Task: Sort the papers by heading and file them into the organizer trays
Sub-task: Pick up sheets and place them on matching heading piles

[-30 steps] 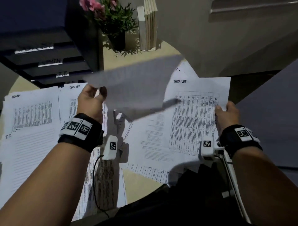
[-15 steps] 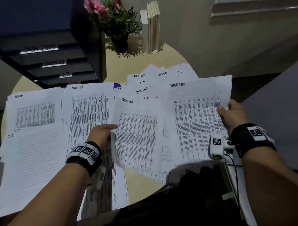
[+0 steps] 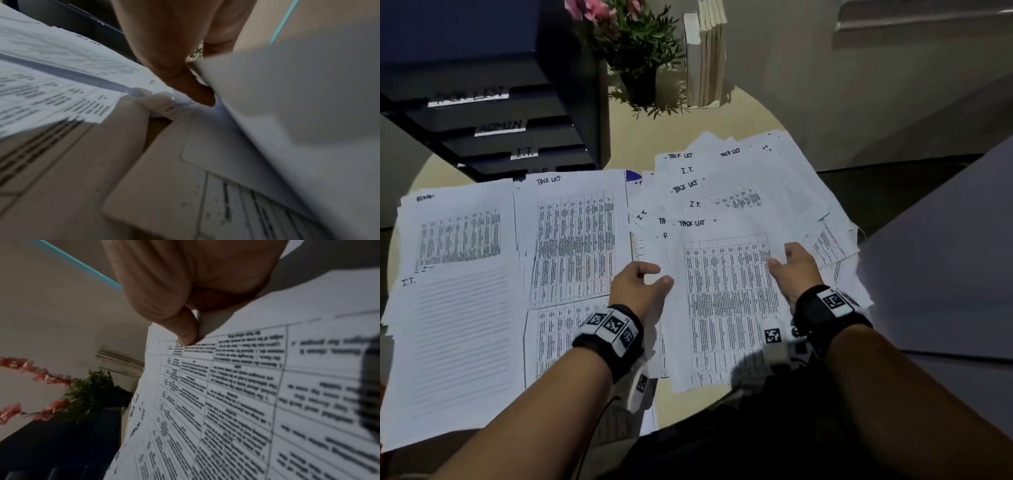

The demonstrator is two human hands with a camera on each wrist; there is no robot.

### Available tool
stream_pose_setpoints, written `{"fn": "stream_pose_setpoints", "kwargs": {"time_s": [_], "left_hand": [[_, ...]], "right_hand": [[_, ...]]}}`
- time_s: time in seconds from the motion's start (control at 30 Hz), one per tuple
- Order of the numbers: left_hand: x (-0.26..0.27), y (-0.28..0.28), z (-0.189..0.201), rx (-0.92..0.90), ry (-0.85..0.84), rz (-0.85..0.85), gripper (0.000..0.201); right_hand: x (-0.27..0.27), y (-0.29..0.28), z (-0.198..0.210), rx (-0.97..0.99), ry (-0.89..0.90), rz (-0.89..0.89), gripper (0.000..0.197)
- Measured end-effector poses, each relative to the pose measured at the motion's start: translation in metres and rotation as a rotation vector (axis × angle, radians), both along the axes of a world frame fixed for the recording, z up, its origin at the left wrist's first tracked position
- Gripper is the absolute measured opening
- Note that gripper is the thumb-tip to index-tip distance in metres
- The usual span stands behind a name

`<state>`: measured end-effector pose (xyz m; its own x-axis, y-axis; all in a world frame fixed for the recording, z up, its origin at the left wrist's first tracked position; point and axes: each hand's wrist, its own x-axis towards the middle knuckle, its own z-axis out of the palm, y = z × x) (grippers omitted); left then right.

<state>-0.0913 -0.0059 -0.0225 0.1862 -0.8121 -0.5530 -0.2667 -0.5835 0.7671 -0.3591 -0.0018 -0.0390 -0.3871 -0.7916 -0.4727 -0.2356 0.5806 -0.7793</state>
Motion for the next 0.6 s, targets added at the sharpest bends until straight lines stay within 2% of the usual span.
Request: {"fn": "stream_pose_setpoints", "kwargs": {"time_s": [0.1,0.23,0.33,0.4,0.5,0.53,0.6], "left_hand": [[0.003,-0.001,-0.006,-0.077,-0.141,-0.073,0.027],[0.014,-0.002,-0.004,-0.146,-0.149,-0.046,0.058],[0.021,-0.003,-0.012,-0.155,-0.087,-0.018,0.043],[0.022,-0.002,-0.015,-0.16,0.013,0.043,0.042],[0.022,-0.003,-0.014,-0.143,0.009,0.04,0.024],[0.024,-0.006,-0.014,-0.145,-0.02,0.038,0.015],[0.034,-0.011,-0.014,-0.158,-0.119,0.055,0.014]], "right_hand": [[-0.001,0.002,-0.001,-0.01,-0.015,0.004,0.009],[-0.012,0.009,0.002,-0.035,-0.238,-0.008,0.016],[-0.016,0.01,0.006,-0.055,-0.401,0.021,0.019],[-0.011,0.007,0.009,-0.055,-0.463,0.05,0.016],[-0.001,0.002,0.014,-0.099,-0.393,0.051,0.018],[0.002,0.0,0.015,-0.122,-0.332,0.045,0.018],[0.001,-0.004,0.016,-0.136,-0.128,0.029,0.011]]}}
